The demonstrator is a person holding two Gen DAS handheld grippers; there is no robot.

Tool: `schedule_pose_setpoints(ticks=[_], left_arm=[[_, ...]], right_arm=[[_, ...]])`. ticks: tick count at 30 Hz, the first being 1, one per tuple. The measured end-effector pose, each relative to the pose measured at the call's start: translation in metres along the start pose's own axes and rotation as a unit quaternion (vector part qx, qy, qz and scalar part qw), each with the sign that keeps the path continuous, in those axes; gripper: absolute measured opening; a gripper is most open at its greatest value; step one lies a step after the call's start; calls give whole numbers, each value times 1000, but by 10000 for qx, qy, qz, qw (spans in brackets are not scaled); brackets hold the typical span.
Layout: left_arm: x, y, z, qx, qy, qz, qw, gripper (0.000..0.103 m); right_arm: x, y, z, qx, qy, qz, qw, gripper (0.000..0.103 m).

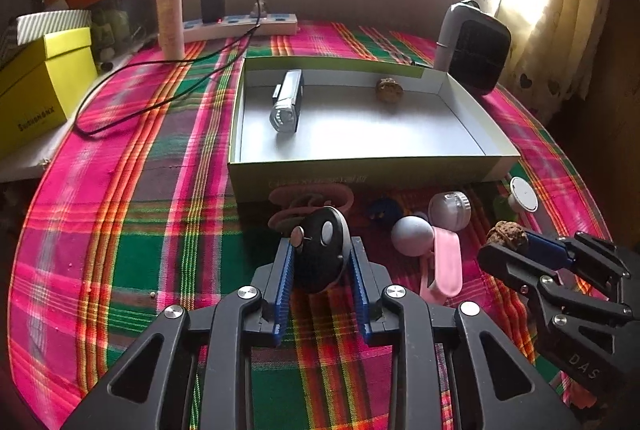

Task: Organize objects
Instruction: 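Lift the white toy with the left tool while the right tool lifts the walnut, then carry the white toy and the walnut over the white box lid with both tools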

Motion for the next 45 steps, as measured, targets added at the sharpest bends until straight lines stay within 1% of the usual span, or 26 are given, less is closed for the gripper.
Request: schedule_pose_setpoints(ticks=[6, 24, 34, 45], left_arm=[[0, -3, 0, -29, 30, 33, 10000, 24], [-9, -29, 6, -8, 162, 353, 9992, 24], [-25, -37, 7, 11, 246, 506, 9984, 24], [-47, -31, 6, 102, 295, 611, 9976, 24]], right_arm=[[0, -1, 0, 2, 24, 15, 10000, 30], [-9, -13, -7, -13, -27, 199, 9998, 30], [-28, -20, -12, -42, -77, 369, 9993, 30], [-51, -17, -9, -29, -83, 463, 9989, 30]])
Point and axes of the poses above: each gripper's, at about its wrist camera, not at the fingertips, and y roughly the way its jaws point, z to its right, x to its underside, the point moved 6 cm from there along y, roughly the way its jaws point, and after that the axes turned 10 degrees about y, right-handed, at the moved point
